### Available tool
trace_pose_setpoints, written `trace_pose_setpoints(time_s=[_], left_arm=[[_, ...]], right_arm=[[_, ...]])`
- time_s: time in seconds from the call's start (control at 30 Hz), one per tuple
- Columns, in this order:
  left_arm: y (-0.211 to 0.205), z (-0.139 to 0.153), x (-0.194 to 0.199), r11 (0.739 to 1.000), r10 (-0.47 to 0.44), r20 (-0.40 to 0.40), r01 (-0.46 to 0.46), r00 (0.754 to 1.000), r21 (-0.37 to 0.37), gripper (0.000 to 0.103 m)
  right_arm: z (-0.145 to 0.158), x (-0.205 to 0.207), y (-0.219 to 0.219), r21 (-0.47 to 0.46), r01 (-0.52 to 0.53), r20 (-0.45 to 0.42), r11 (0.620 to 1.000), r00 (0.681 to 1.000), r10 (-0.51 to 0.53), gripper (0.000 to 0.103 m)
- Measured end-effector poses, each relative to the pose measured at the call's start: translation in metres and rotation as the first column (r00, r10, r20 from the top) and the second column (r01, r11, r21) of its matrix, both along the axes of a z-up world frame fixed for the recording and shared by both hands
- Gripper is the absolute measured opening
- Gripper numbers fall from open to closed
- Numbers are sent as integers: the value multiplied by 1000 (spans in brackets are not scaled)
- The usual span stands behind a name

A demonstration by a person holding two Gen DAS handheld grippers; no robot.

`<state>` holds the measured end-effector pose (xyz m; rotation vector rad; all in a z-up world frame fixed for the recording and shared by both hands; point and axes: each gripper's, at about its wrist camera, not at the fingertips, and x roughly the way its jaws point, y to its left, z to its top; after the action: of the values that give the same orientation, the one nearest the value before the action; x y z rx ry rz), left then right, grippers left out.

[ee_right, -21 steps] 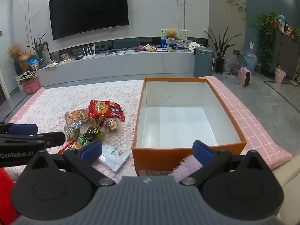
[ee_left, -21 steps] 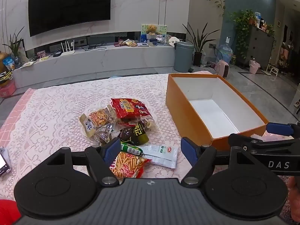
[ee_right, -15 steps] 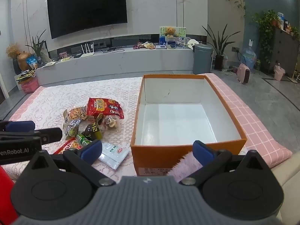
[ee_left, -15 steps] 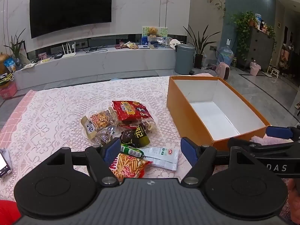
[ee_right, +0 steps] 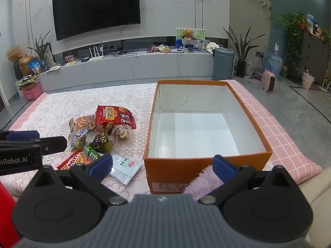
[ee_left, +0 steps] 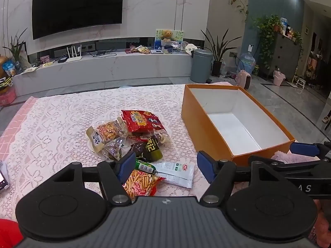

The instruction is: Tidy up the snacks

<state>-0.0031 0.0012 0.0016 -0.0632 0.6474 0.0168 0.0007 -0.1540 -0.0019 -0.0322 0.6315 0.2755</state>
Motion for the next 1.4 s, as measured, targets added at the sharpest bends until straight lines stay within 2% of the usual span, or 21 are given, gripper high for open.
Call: trace_pose_setpoints(time_s=[1.4], left_arm=[[7,-8,1,1000,6,-22,-6,1000,-8,80]], right_arm=[[-3,1,5,-14,6,-30,1000,1000,-6,100]])
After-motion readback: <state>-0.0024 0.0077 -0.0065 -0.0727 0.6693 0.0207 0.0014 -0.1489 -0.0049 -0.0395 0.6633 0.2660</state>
